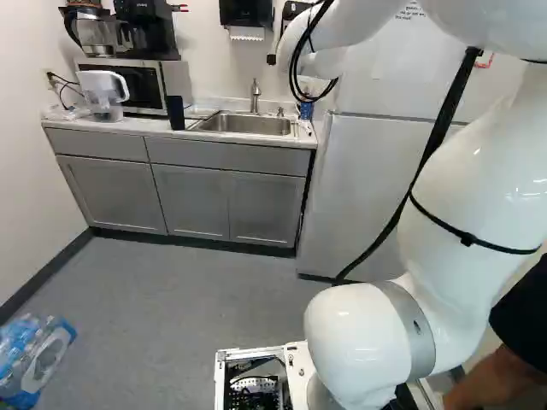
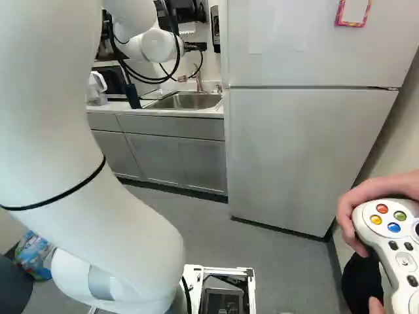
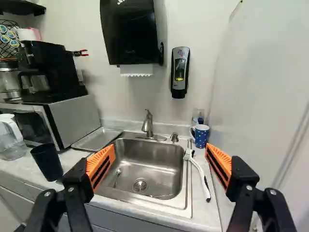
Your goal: Rinse the cup and place it in the tray
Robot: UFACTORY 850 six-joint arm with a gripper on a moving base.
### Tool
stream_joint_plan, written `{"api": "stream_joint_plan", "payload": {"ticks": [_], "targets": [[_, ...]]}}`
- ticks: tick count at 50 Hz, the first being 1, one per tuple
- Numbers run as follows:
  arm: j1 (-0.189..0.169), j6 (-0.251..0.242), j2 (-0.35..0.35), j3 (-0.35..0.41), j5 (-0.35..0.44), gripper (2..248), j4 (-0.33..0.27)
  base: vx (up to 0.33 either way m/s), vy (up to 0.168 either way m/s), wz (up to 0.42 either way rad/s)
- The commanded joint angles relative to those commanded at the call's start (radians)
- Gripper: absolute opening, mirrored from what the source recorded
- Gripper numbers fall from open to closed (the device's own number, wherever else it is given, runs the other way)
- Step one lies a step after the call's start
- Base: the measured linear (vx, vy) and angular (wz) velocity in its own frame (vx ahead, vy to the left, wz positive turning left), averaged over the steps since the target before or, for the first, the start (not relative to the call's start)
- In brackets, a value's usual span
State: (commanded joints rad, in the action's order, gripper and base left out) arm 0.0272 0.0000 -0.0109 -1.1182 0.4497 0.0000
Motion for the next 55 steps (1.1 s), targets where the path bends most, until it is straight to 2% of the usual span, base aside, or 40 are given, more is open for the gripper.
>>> {"api": "stream_joint_plan", "payload": {"ticks": [55], "targets": [[0.000,0.000,0.000,0.000,0.000,247,0.000,0.001,0.000,0.000]]}}
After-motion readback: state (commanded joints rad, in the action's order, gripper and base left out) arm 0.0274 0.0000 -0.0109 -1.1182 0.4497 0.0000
